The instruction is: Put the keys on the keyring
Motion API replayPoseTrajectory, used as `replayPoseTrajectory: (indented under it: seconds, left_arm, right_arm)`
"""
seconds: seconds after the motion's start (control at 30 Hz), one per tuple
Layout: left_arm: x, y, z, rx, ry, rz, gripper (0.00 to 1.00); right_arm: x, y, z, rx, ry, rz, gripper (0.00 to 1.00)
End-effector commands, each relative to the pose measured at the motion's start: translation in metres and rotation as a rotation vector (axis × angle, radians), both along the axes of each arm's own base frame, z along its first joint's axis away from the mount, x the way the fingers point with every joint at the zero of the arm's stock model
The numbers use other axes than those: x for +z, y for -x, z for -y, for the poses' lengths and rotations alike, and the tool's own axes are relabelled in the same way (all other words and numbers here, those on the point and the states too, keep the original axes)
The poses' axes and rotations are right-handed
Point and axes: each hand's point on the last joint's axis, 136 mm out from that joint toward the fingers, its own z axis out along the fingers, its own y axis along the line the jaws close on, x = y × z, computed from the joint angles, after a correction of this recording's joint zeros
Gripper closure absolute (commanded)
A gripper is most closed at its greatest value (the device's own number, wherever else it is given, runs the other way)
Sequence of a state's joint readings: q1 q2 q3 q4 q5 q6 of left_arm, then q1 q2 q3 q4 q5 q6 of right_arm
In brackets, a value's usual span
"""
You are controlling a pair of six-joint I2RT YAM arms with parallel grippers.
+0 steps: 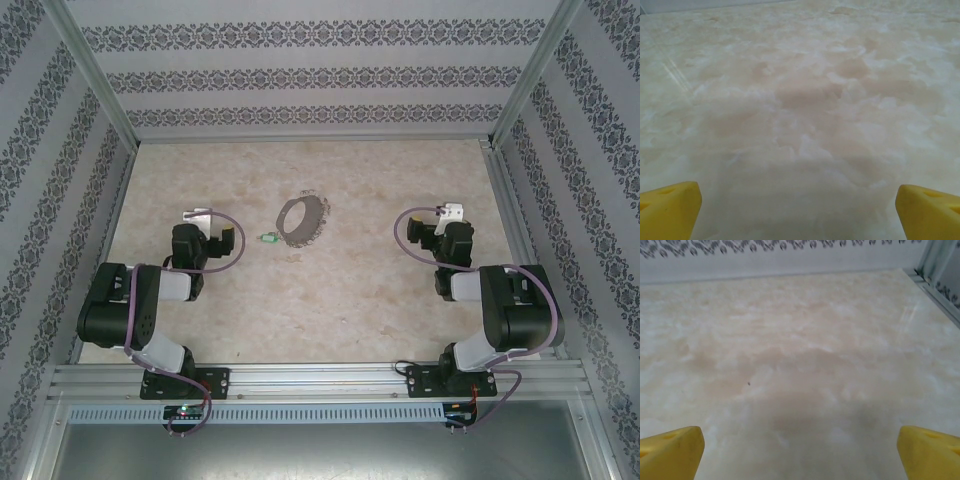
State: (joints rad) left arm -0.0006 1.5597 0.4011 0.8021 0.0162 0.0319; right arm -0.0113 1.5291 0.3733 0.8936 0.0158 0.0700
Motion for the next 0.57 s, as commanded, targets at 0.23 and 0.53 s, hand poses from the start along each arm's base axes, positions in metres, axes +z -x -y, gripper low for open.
replayPoseTrajectory:
  seconds: [0.23, 0.53]
  left_arm:
    - [0.0103, -0.0080, 0.0023, -0.017, 0.050, 0.033, 0.00]
    - [0.0102, -0.0076, 0.0020, -0.015, 0.049, 0.035, 0.00]
  right_arm:
    - [0.0124, -0.0041, -0.0100, 0.048, 0.035, 0.032, 0.02]
    - [0.0122, -0.0042, -0.0100, 0.055, 0.026, 0.031, 0.02]
